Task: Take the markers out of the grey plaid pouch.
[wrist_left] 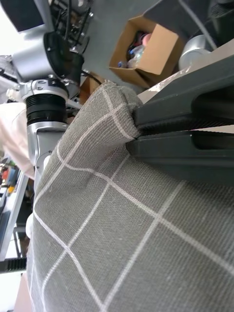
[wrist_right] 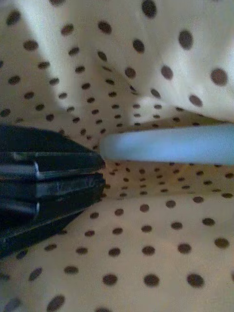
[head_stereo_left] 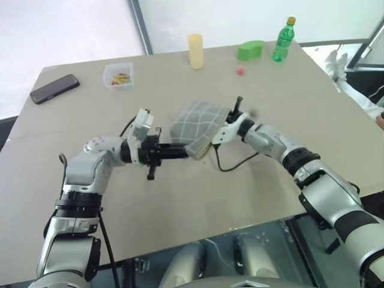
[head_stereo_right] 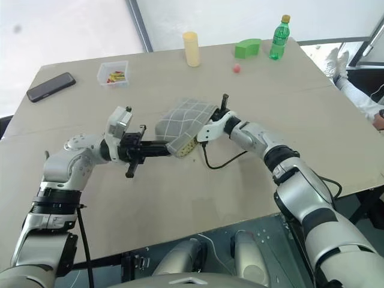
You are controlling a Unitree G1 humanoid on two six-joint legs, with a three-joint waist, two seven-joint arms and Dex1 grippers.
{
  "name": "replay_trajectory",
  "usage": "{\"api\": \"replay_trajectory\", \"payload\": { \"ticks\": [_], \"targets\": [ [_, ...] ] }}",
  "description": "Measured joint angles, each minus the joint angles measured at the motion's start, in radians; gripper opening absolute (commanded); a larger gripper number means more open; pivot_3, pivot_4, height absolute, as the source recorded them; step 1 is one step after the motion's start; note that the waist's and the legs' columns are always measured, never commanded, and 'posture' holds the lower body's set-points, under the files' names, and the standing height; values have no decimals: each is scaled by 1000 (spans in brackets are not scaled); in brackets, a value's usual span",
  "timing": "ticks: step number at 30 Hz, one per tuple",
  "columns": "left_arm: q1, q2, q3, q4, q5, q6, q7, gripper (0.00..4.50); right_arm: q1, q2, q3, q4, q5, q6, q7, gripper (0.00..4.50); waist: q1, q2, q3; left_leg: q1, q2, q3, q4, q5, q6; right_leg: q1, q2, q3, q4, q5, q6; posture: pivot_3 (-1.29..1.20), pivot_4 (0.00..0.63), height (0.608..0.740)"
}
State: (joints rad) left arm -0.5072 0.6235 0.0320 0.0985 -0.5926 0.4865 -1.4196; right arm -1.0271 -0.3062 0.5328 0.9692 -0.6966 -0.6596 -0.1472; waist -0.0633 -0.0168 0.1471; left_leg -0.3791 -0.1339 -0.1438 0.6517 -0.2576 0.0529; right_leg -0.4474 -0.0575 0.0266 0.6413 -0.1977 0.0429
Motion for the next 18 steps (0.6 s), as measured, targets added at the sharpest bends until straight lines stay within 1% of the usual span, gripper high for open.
{"api": "replay_trajectory", "payload": {
  "ticks": [2,3,4,6,7,10,13,18],
  "targets": [
    [0,-23,0,2,1,-11,27,0,33,-29,-19,-57,23,12,36,58,4,0,0,0,0,0,0,0,0,0,0,0,0,0,0,0,150,740],
    [-1,-44,3,9,2,-23,50,0,79,-52,-41,-118,49,26,72,58,7,0,0,0,0,0,0,0,0,0,-1,0,0,0,0,0,150,740],
    [-11,-71,5,29,12,-46,74,0,138,-78,-64,-204,84,53,127,58,11,0,0,-1,0,-1,0,0,0,0,-4,1,-1,0,0,0,150,740],
    [-22,-109,11,71,24,-80,118,0,243,-112,-100,-346,143,109,219,58,19,0,0,-1,0,-1,1,0,0,0,-4,0,0,0,0,0,150,740],
    [-28,-126,12,97,30,-93,136,0,311,-132,-122,-449,182,159,286,58,22,0,0,-1,0,-1,1,0,0,0,-5,1,0,0,0,0,150,740],
    [-54,-155,12,153,37,-100,152,0,400,-168,-163,-613,236,264,389,58,23,0,0,-1,0,-1,2,0,0,0,-5,1,1,0,0,0,150,740],
    [-92,-179,37,218,27,-86,168,0,478,-187,-221,-796,300,414,499,58,25,-1,0,-1,0,-1,3,0,0,0,-5,1,1,1,-1,0,150,740],
    [-131,-183,40,272,12,-59,152,0,521,-187,-241,-935,348,572,602,58,25,-1,-1,-1,0,-1,4,0,0,0,-5,0,1,2,-1,0,150,740]
  ]
}}
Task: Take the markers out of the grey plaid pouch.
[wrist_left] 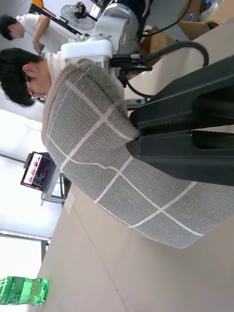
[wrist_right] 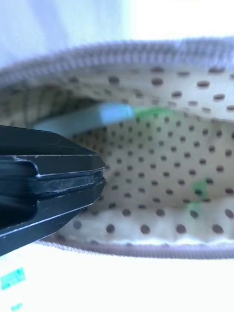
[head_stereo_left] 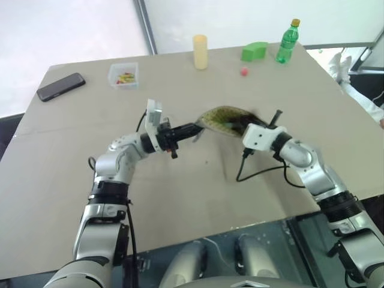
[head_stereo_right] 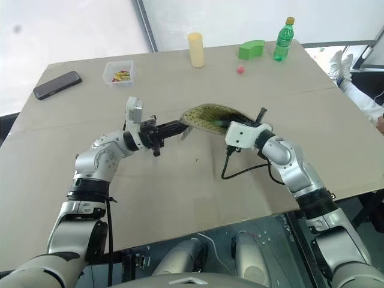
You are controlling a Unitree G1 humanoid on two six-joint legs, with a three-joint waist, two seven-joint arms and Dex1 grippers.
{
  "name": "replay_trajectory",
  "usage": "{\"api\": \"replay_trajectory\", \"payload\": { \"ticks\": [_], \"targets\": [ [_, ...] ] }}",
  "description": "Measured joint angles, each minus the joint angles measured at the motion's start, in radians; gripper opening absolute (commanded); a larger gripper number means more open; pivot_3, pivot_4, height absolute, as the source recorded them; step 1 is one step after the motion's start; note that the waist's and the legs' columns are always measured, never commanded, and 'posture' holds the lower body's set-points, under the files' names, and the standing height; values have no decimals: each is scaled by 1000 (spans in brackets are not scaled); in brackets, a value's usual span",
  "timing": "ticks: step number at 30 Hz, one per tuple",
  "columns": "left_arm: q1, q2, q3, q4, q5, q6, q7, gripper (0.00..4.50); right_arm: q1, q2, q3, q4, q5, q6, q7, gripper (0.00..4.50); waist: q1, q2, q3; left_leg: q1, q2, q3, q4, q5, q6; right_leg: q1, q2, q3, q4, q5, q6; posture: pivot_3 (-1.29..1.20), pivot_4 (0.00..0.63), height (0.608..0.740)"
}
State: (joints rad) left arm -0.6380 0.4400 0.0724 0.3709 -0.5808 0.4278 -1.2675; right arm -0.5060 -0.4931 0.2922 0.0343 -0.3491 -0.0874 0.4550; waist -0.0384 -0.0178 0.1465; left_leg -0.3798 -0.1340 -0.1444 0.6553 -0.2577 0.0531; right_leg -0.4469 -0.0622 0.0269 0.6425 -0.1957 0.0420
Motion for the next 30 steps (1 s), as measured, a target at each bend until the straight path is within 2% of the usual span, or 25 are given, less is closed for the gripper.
{"api": "replay_trajectory", "payload": {
  "ticks": [5,6,8,11,18,20,23,27,30],
  "targets": [
    [-6,0,-21,38,29,-23,-48,0,8,-9,5,-58,-6,163,99,58,3,0,0,-1,0,0,0,0,0,0,0,-2,-1,0,0,0,150,740],
    [-8,-1,-27,44,35,-29,-51,0,6,-5,5,-57,-4,200,115,553,4,0,0,-1,0,0,0,0,0,0,0,-2,-1,0,0,0,150,740],
    [-12,-5,-39,63,49,-42,-63,0,-10,11,13,-43,3,267,151,1239,4,0,0,0,0,0,0,0,0,0,0,-1,-1,0,0,0,150,740],
    [-21,-17,-51,110,74,-63,-73,0,-91,33,60,43,-27,293,178,2684,1,-1,0,0,0,1,0,0,0,0,0,-2,0,1,-1,0,150,740],
    [-32,-21,-51,196,113,-86,-72,0,-256,114,150,299,-114,234,114,2684,0,-1,0,-1,0,0,0,0,0,-1,-1,-2,-1,1,-1,0,150,740],
    [-34,-21,-50,200,115,-86,-72,0,-300,124,186,387,-161,182,51,2684,0,-1,0,-1,0,0,0,0,0,-1,-1,-2,-1,1,-1,0,150,740],
    [-35,-23,-48,201,116,-82,-72,0,-363,183,219,571,-240,108,-139,2684,-2,-1,-1,0,0,0,-1,0,0,-1,0,-2,-1,1,-1,0,150,740],
    [-27,-21,-42,191,116,-69,-74,0,-409,269,201,791,-222,-40,-300,2684,-8,-1,-1,0,0,0,-1,0,-1,-1,0,-1,-1,1,-1,0,150,740],
    [-17,-18,-42,178,115,-62,-78,0,-429,298,196,888,-213,-136,-362,2684,-9,-2,-1,0,0,1,-1,0,-1,-1,0,-1,-1,1,-1,0,150,740]
  ]
}}
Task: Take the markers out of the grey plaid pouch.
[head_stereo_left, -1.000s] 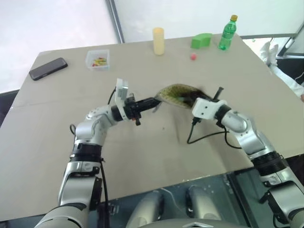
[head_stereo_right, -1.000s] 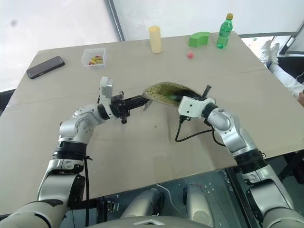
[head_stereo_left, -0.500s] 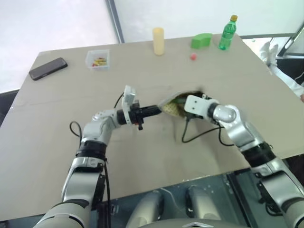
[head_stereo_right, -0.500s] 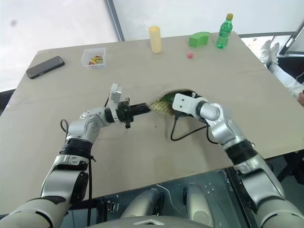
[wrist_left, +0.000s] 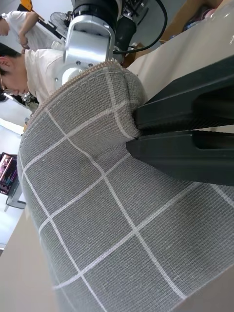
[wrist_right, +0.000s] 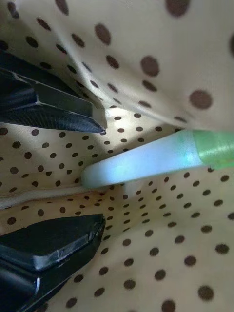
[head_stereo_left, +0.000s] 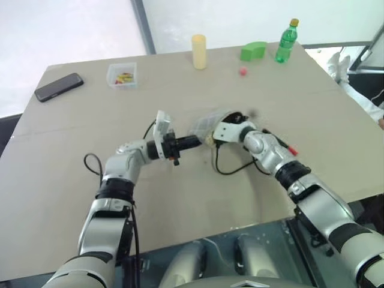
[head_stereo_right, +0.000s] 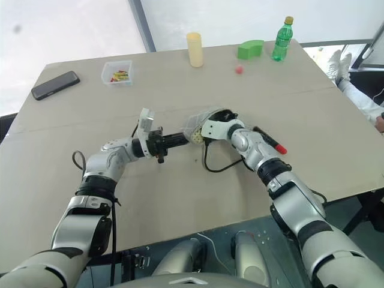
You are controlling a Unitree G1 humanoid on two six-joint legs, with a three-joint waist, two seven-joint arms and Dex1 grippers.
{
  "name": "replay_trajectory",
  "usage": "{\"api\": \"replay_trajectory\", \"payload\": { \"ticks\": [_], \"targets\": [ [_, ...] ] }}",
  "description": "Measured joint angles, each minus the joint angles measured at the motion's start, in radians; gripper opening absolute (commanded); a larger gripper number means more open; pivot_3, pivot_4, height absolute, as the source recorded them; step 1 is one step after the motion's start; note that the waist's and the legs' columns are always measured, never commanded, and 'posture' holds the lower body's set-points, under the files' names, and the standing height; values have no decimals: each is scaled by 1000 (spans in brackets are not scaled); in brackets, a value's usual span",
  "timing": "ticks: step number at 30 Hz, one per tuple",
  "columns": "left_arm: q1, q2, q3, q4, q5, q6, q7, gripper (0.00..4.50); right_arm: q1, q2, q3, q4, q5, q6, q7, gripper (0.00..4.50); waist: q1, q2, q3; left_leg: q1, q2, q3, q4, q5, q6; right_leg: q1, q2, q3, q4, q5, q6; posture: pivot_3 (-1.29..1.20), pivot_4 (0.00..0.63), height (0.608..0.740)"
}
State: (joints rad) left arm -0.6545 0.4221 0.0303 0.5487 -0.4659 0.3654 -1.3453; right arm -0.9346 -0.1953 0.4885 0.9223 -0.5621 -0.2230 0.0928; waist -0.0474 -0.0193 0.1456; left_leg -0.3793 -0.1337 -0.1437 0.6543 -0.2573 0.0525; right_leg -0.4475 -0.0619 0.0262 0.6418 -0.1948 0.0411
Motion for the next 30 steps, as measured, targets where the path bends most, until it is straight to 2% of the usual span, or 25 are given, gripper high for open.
{"api": "replay_trajectory", "payload": {
  "ticks": [1,2,5,6,7,10,13,17,18,19,21,24,27,30],
  "targets": [
    [17,2,1,-21,-4,1,-2,0,-4,41,-70,66,79,-50,20,2684,-4,-1,-1,0,0,0,0,0,0,0,0,0,0,0,0,0,150,740],
    [19,3,1,-22,-4,1,-3,0,-4,51,-88,76,100,-53,28,2684,-7,-1,-1,0,0,-1,0,0,0,0,0,1,0,0,0,0,150,740],
    [43,7,6,-56,-10,4,-3,0,-10,143,-278,176,328,-71,167,2684,-23,-2,-1,0,1,-1,0,0,0,1,1,2,0,0,0,0,150,740],
    [52,9,6,-72,-10,9,-3,0,-23,145,-281,209,329,-95,161,2684,-25,-1,-1,0,1,-1,0,0,0,0,1,2,0,0,0,0,150,740],
    [59,10,6,-79,-10,13,-3,0,-33,136,-267,225,309,-116,149,2684,-24,-1,-1,0,1,-1,0,0,0,0,1,1,1,0,0,0,150,740],
    [105,17,4,-104,-9,27,2,0,-93,58,-60,258,67,-206,-33,2684,-24,-1,-1,1,0,-1,-1,0,0,-2,6,0,1,0,0,0,150,740],
    [124,19,2,-119,-9,35,6,0,-128,38,55,278,-73,-241,-145,2684,-23,-1,-1,1,1,-1,-2,1,-2,-2,7,1,1,0,-1,0,150,740],
    [136,26,34,-184,-30,34,17,0,-97,173,-288,339,313,-159,180,2684,-26,-2,-1,1,5,-2,-2,1,-4,0,7,3,-2,3,-5,0,150,740],
    [138,28,40,-206,-35,33,19,0,-95,196,-354,343,391,-143,250,2684,-26,-1,-1,1,6,-2,-1,1,-4,0,7,3,-2,3,-5,0,150,740],
    [143,29,39,-218,-36,33,20,0,-98,201,-366,343,408,-148,263,2684,-26,-1,-1,1,5,-2,-1,1,-4,0,7,3,-1,3,-5,0,150,740],
    [163,30,38,-226,-36,34,22,0,-111,170,-285,341,314,-192,202,2684,-23,-1,-1,1,4,-1,-1,1,-4,0,8,2,0,3,-5,0,150,740],
    [207,31,22,-225,-27,40,24,0,-148,87,-22,329,11,-282,-34,2684,-22,-1,-1,1,4,-1,-2,2,-4,-3,11,1,0,3,-5,0,150,740],
    [207,32,10,-225,-25,40,24,0,-174,79,92,333,-126,-303,-184,2684,-22,-1,-1,1,4,-1,-3,3,-7,-3,9,2,0,3,-5,0,150,740],
    [207,32,10,-226,-26,39,27,0,-200,76,144,346,-193,-298,-264,2684,-22,-1,-1,1,5,-1,-4,3,-8,-3,9,2,0,4,-6,0,150,740]
  ]
}}
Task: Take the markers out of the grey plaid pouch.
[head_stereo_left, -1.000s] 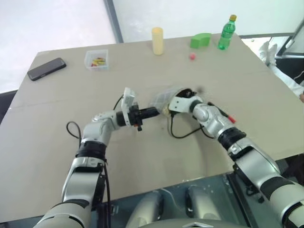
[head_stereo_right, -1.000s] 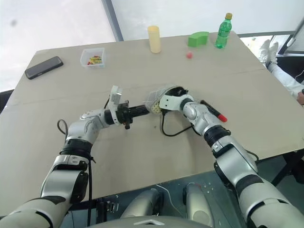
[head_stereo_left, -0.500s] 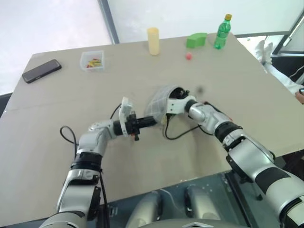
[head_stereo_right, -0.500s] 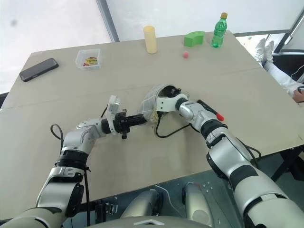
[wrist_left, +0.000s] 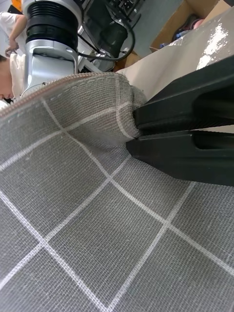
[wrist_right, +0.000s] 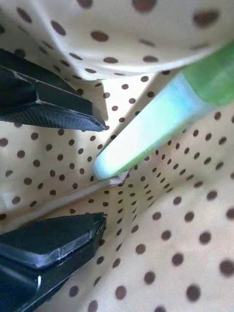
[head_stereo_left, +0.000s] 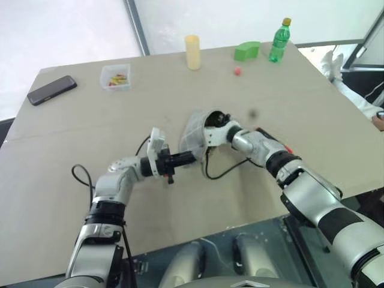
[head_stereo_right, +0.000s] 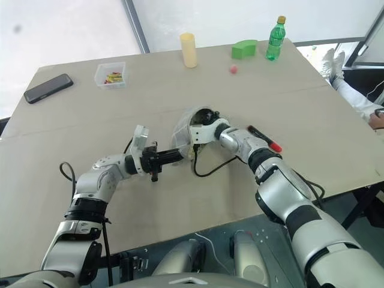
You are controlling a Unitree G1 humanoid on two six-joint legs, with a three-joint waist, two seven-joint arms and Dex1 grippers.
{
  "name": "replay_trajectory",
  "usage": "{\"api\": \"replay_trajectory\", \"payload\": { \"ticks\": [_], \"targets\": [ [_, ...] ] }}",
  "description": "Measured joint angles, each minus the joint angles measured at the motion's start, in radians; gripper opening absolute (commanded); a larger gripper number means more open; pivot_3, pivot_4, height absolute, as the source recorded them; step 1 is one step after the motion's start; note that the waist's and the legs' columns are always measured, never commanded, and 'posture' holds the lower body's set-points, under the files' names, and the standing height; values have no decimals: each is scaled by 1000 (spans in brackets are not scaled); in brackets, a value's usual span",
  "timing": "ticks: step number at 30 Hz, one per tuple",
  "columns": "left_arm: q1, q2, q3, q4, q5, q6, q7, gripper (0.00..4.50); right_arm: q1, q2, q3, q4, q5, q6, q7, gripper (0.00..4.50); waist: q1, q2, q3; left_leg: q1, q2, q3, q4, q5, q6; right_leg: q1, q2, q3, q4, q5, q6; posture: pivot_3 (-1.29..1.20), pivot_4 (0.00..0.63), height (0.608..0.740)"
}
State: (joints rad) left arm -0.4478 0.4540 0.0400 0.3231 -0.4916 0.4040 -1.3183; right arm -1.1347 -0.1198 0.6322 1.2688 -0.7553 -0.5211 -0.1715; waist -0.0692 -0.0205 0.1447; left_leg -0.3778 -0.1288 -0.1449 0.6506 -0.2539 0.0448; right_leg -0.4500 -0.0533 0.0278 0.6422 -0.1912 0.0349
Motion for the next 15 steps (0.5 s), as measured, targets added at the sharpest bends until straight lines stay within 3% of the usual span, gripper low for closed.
{"api": "replay_trajectory", "payload": {
  "ticks": [4,7,15],
  "targets": [
    [3,1,0,-12,0,0,7,0,-19,2,32,19,-44,5,-61,1506,1,0,0,0,0,0,0,0,0,0,0,0,0,0,0,0,150,740],
    [5,2,0,-23,-1,0,8,0,-21,2,34,30,-48,3,-72,59,1,0,0,0,0,0,0,0,0,1,0,0,-1,0,0,0,150,740],
    [-21,4,4,-14,0,-54,14,0,10,-58,3,30,-13,-21,-46,20,3,0,0,0,0,-1,0,0,0,1,0,0,-1,0,0,0,150,740]
  ]
}}
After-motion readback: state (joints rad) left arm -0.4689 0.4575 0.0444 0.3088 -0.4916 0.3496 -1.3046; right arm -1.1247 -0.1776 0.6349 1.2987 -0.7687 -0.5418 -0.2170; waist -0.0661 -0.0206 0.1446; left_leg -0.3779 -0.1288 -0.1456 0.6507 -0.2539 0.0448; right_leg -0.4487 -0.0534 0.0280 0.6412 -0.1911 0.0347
